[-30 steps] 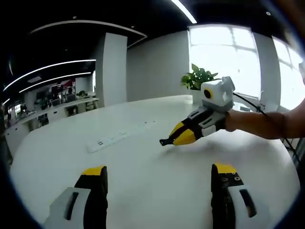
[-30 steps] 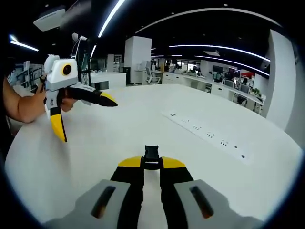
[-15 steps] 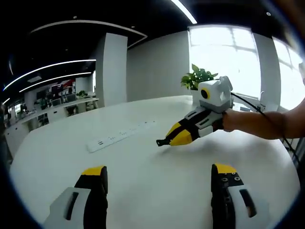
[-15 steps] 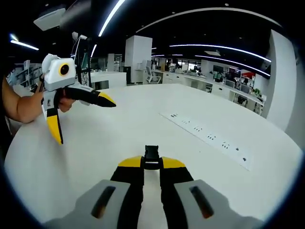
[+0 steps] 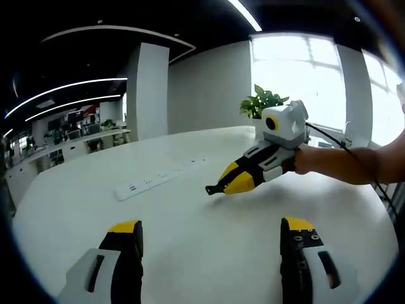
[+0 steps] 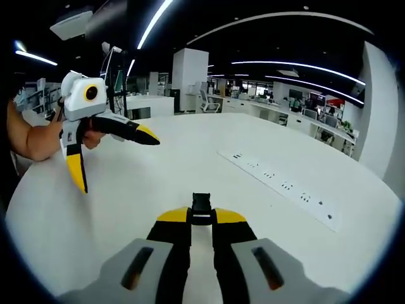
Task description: Snap the two parts of the plastic buckle together until the buckle closes and remains connected.
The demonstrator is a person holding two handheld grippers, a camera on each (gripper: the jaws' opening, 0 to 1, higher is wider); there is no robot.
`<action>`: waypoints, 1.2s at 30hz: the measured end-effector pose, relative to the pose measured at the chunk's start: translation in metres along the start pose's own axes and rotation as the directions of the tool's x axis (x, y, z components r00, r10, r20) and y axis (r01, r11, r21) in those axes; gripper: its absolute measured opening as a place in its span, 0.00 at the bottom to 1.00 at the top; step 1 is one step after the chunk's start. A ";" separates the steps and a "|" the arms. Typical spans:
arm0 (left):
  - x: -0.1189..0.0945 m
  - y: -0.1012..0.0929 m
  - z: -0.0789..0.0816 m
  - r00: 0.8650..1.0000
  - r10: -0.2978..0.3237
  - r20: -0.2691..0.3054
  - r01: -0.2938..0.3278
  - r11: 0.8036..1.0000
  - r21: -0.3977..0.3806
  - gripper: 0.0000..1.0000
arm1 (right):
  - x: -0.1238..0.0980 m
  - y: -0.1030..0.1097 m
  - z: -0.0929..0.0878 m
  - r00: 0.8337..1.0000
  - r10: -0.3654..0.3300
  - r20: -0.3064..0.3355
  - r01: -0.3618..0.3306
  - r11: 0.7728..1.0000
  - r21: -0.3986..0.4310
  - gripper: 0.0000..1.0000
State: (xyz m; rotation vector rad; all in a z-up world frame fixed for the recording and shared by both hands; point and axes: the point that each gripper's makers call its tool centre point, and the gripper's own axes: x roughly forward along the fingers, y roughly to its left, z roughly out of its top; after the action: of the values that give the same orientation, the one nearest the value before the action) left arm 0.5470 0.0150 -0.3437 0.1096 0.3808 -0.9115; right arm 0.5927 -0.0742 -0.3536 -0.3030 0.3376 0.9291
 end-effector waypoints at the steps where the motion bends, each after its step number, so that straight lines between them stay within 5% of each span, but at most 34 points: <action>1: 0.000 0.000 0.000 1.000 0.000 -0.001 0.000 1.000 0.001 0.91 | 0.000 0.000 0.000 1.000 0.000 0.000 0.000 1.000 -0.001 0.11; 36: 0.000 -0.001 -0.002 1.000 -0.003 0.000 0.003 1.000 -0.002 0.91 | 0.011 0.008 -0.003 0.997 0.070 -0.013 -0.071 0.997 -0.028 0.11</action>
State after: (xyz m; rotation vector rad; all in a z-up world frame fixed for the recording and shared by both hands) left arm 0.5453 0.0146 -0.3452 0.1072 0.3816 -0.9139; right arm 0.5917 -0.0631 -0.3613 -0.3243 0.3480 1.0023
